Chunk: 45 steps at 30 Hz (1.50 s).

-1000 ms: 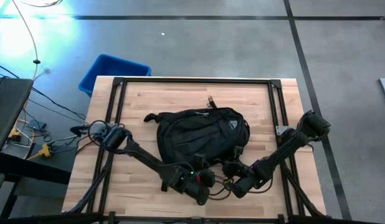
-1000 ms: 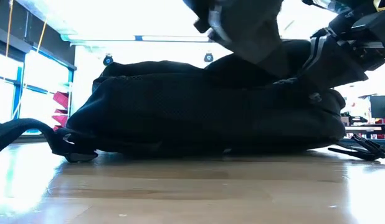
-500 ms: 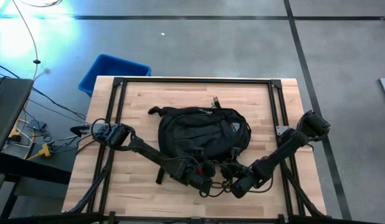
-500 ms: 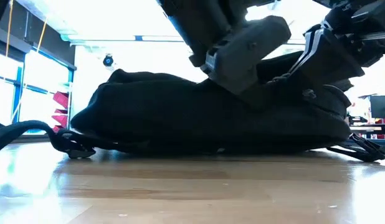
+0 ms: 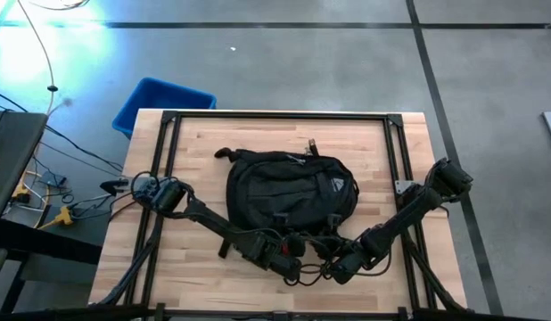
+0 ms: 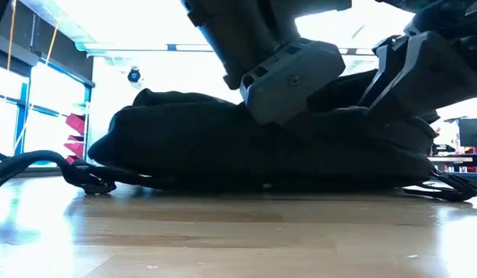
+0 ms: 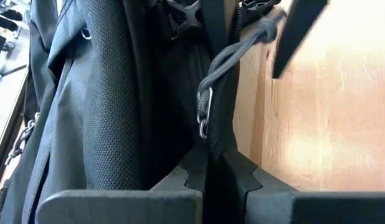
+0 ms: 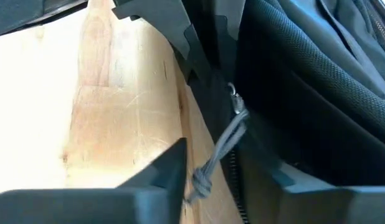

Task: Unpack backpack
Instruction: Close the black backpack

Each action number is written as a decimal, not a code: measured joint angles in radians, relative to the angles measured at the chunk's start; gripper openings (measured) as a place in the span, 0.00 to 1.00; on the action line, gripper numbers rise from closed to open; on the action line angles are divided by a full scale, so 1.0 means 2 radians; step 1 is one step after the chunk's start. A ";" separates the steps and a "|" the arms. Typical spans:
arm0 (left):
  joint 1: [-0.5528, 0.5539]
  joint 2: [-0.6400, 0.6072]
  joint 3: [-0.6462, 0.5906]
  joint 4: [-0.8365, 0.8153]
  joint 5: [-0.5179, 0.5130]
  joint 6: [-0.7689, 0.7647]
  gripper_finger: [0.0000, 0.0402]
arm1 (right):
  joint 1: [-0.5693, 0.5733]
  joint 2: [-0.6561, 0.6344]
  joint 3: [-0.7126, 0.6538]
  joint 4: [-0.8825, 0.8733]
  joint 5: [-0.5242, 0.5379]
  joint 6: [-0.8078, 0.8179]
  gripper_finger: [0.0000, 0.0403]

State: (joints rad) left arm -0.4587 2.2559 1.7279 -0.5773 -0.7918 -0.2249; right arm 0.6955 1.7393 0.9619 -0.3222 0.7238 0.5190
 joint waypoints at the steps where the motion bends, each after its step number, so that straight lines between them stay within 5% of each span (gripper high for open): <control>1: 0.000 0.000 0.000 0.001 -0.001 0.000 0.01 | 0.000 0.000 0.000 0.000 -0.001 0.000 0.35; 7: 0.000 0.000 0.000 0.001 -0.001 -0.004 0.00 | 0.001 0.000 0.000 0.002 -0.001 0.012 0.39; 17: 0.000 0.000 0.000 0.002 -0.001 -0.005 0.00 | 0.002 0.000 0.000 -0.006 0.008 0.033 0.04; 20: 0.000 0.000 0.000 -0.007 -0.001 -0.008 0.00 | 0.005 0.000 0.000 -0.013 0.016 0.048 0.03; 33: -0.007 -0.001 0.001 -0.205 -0.031 -0.114 0.00 | 0.029 -0.001 0.038 -0.320 -0.005 0.239 0.01; 40: -0.028 -0.001 -0.006 -0.376 -0.105 -0.241 0.00 | 0.076 -0.001 0.036 -0.452 -0.018 0.360 0.00; 45: -0.028 -0.002 -0.059 -0.405 -0.219 -0.257 0.02 | 0.101 -0.001 0.039 -0.368 -0.022 0.309 0.00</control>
State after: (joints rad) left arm -0.5146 2.2527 1.6094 -1.3881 -1.2299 -0.7382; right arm 0.8984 1.7370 1.0409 -1.0584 0.6791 1.1379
